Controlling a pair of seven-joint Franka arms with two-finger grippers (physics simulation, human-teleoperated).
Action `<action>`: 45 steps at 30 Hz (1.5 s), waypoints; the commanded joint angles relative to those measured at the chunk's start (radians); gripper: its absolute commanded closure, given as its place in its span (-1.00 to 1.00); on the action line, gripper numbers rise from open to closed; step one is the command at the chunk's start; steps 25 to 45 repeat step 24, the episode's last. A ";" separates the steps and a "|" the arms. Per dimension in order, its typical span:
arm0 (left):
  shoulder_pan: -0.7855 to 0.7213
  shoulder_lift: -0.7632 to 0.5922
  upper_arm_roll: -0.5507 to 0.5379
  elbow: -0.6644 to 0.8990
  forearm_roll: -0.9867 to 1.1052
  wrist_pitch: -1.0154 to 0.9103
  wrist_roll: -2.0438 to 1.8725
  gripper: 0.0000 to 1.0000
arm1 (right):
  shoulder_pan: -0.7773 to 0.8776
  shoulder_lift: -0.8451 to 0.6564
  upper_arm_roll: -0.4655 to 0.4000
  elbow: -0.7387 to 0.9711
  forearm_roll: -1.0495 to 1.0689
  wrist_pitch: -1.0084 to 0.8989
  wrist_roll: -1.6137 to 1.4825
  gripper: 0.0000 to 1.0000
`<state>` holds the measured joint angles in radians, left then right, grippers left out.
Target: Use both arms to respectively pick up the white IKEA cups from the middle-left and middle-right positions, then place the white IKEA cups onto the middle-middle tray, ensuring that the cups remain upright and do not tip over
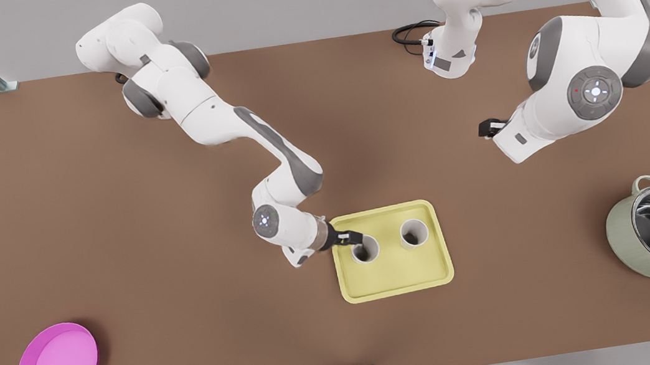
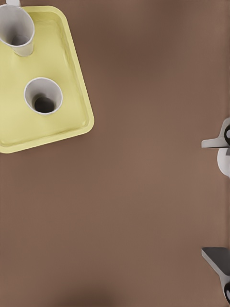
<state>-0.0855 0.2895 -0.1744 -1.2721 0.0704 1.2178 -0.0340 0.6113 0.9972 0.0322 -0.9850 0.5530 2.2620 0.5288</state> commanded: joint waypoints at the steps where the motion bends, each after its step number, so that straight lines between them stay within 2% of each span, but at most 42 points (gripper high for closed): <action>1: -0.002 -0.001 0.000 0.000 0.000 0.000 -0.006 -1.00 | 0.001 -0.060 0.000 -0.032 0.008 -0.087 0.051 -1.00; 3: -0.002 -0.001 -0.013 0.000 0.002 -0.001 -0.006 -1.00 | -0.057 -0.235 -0.008 -0.247 -0.037 -0.147 0.028 -1.00; 5: -0.002 -0.003 -0.013 0.000 0.000 -0.004 -0.006 -1.00 | -0.222 -0.249 -0.008 -0.236 -0.090 -0.479 -0.016 -1.00; 6: -0.002 -0.001 -0.013 0.000 0.002 -0.003 -0.006 -1.00 | -0.303 -0.247 -0.008 -0.236 -0.217 -0.590 -0.079 -1.00; 8: 0.000 -0.001 -0.013 0.000 0.002 -0.001 -0.006 -1.00 | -0.387 -0.213 -0.008 -0.250 -0.686 -0.656 -0.510 -1.00; 10: -0.002 -0.003 -0.013 0.000 -0.001 -0.003 -0.006 -1.00 | -0.461 -0.268 -0.012 -0.207 -0.696 -0.743 -0.564 -1.00; 12: -0.002 -0.003 -0.013 0.000 -0.003 -0.009 -0.021 -1.00 | -0.524 -0.514 -0.023 -0.236 -0.604 -0.788 -0.530 -1.00; 16: -0.002 -0.003 -0.019 0.000 -0.004 -0.009 -0.027 -1.00 | -0.556 -0.874 -0.025 -0.449 -0.642 -0.800 -0.523 -1.00; 17: -0.002 -0.003 -0.019 0.000 -0.004 -0.009 -0.027 -1.00 | -0.558 -0.919 -0.025 -0.475 -0.640 -0.802 -0.527 -1.00; 45: -0.002 -0.004 -0.034 0.000 -0.004 -0.009 -0.056 -1.00 | -0.559 -0.942 -0.028 -0.498 -0.636 -0.808 -0.527 -1.00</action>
